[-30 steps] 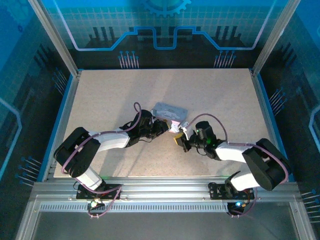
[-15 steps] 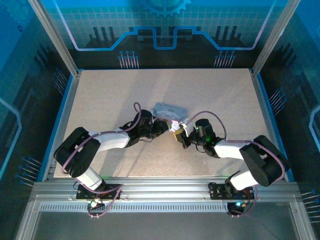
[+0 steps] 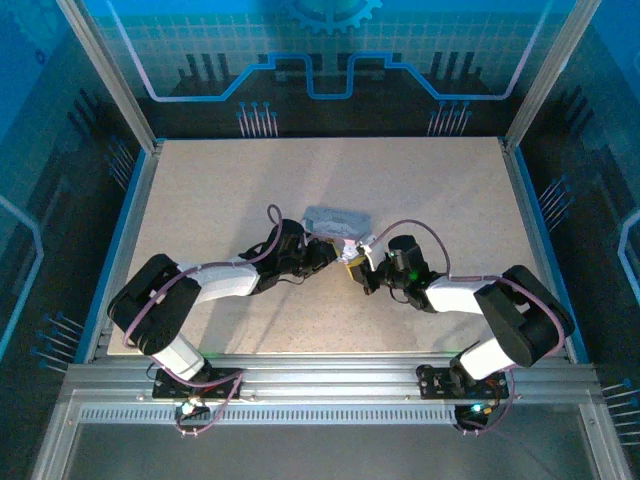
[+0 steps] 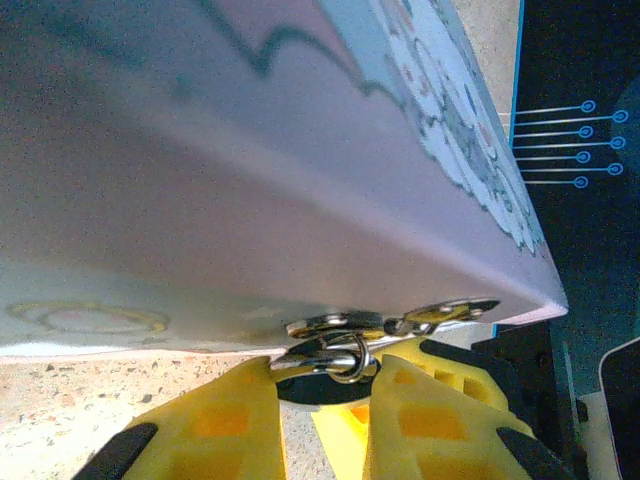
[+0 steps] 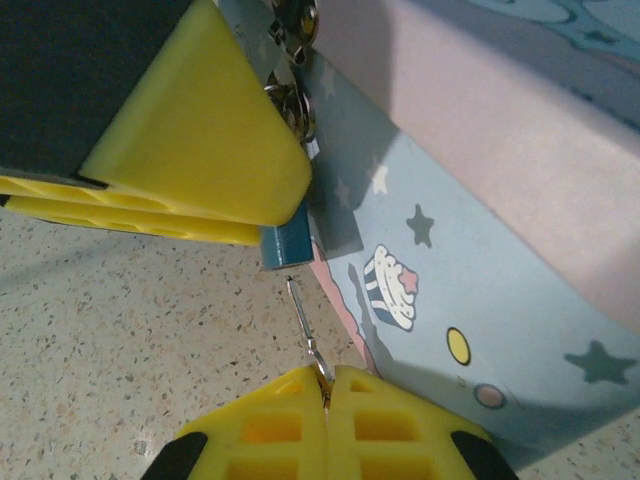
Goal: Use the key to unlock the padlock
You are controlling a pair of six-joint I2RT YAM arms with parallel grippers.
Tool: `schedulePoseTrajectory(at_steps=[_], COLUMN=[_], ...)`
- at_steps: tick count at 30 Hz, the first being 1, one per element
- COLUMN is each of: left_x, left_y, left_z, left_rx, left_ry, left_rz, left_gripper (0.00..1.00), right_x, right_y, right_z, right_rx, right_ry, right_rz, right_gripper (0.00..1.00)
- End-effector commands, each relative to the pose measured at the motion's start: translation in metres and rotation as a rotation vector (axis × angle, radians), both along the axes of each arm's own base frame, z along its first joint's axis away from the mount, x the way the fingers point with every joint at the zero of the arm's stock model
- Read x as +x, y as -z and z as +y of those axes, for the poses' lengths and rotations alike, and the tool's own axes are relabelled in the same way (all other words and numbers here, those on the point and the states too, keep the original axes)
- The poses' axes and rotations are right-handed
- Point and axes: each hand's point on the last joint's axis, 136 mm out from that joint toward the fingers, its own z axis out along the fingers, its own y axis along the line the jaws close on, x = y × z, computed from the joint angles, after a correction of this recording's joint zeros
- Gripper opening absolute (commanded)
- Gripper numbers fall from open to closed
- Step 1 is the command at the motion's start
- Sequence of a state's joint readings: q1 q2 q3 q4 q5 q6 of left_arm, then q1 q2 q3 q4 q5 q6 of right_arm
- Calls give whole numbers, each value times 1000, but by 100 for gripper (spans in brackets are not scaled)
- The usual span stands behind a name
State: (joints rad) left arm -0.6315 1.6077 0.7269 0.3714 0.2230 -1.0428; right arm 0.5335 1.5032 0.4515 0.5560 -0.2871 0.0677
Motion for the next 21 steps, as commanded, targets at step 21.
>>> schedulePoseTrajectory(at_steps=[21], left_x=[-1], left_y=[-16], left_z=[-12], left_rx=[-60], left_ry=[35], left_rz=[-37], left_gripper=[3], right_x=[20], right_y=[-6], right_z=[1], right_rx=[6], right_ry=[48], right_rz=[-13], right_gripper=[0])
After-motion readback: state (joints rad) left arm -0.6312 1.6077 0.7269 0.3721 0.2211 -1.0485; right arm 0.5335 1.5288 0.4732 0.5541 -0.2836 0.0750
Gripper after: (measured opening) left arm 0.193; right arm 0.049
